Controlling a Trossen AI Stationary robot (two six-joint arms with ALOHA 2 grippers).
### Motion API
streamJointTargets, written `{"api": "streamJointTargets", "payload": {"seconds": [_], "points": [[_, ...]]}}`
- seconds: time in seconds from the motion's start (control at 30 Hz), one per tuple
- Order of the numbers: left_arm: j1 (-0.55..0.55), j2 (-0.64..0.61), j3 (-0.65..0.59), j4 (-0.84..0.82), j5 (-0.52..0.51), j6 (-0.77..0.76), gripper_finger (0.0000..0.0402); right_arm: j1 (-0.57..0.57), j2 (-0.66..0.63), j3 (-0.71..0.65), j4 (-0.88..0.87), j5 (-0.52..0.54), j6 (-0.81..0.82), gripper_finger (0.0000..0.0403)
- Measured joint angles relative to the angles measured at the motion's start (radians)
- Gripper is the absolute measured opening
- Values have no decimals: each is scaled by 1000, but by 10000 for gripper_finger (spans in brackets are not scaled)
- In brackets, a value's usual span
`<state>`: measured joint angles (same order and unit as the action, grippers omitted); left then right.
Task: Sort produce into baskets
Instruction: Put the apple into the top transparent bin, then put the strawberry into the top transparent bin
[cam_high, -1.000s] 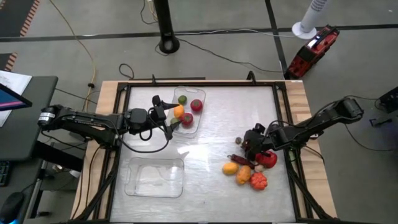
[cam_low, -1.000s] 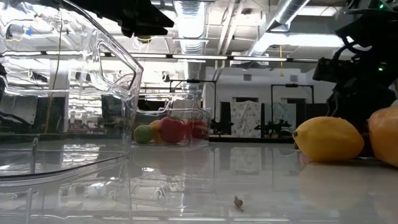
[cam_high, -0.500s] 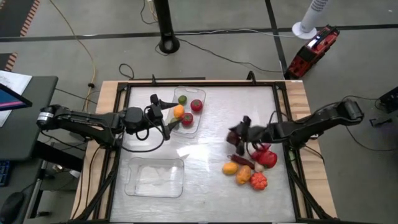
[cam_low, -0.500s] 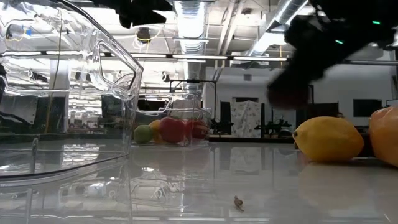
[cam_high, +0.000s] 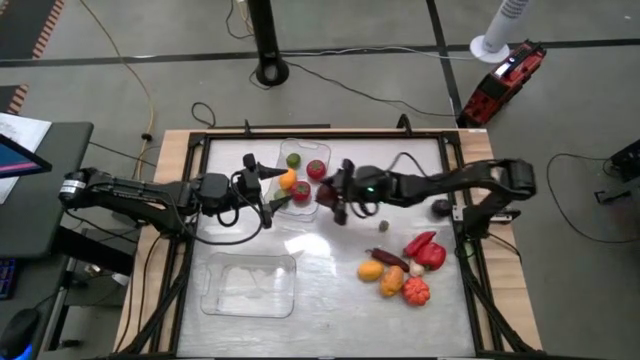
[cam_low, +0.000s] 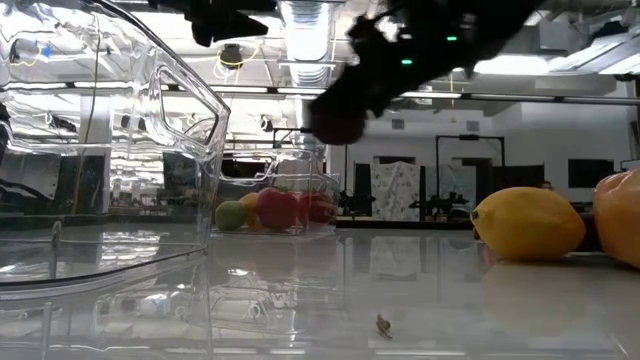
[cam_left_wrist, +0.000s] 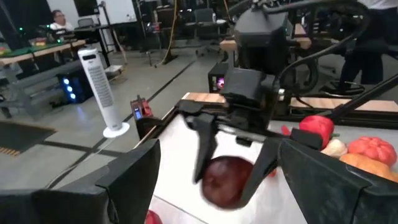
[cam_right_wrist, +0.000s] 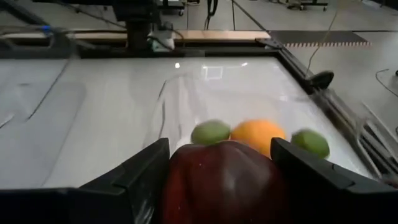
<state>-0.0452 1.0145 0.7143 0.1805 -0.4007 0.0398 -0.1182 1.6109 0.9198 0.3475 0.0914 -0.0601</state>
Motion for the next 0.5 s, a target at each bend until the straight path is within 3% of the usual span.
{"api": "streamJointTargets", "payload": {"seconds": [0.1, 0.27, 0.5], "points": [[0, 0, 0, -11, -1, 0, 313, -26, 88, 107, -20, -11, -4, 305], [0, 0, 0, -24, -1, -9, 313, -72, 202, 255, -90, -115, -11, 333], [0, 0, -1, -87, -4, -60, 313, -108, 235, 295, -128, -192, -16, 370]]}}
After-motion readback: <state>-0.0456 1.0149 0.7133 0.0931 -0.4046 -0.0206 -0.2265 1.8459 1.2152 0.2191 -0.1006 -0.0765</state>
